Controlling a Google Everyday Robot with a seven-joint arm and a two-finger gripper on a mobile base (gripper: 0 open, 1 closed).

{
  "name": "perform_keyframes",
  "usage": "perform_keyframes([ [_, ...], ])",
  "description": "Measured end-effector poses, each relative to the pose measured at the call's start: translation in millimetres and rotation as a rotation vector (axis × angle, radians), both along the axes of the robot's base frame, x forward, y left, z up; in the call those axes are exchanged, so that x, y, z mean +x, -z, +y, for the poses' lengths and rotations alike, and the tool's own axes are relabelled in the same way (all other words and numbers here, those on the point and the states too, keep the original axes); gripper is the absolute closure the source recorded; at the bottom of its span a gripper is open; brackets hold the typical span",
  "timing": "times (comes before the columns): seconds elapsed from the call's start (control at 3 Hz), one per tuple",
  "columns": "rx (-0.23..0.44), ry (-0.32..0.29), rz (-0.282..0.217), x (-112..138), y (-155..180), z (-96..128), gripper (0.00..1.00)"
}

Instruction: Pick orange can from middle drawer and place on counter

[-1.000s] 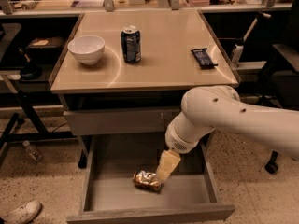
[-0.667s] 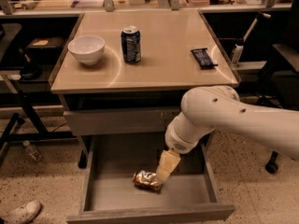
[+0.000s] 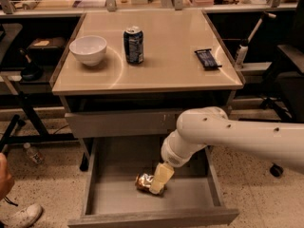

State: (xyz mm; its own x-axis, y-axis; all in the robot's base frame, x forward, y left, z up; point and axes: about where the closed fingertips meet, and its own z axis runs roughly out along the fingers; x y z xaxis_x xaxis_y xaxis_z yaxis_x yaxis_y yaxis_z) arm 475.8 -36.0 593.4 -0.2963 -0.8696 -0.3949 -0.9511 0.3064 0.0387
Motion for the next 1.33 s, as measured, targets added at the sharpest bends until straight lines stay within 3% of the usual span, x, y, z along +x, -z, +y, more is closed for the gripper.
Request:
perform_keyframes([
  [0.33,0.01,0.015,0.016,3.4,33.7,3.8,0.0],
  [0.67,0.017,0.012,0.09,-1.6,68.5,11.3,0.0],
  [1.33,0.045,0.016,0.112,-4.1,91.6,15.9,0.0],
])
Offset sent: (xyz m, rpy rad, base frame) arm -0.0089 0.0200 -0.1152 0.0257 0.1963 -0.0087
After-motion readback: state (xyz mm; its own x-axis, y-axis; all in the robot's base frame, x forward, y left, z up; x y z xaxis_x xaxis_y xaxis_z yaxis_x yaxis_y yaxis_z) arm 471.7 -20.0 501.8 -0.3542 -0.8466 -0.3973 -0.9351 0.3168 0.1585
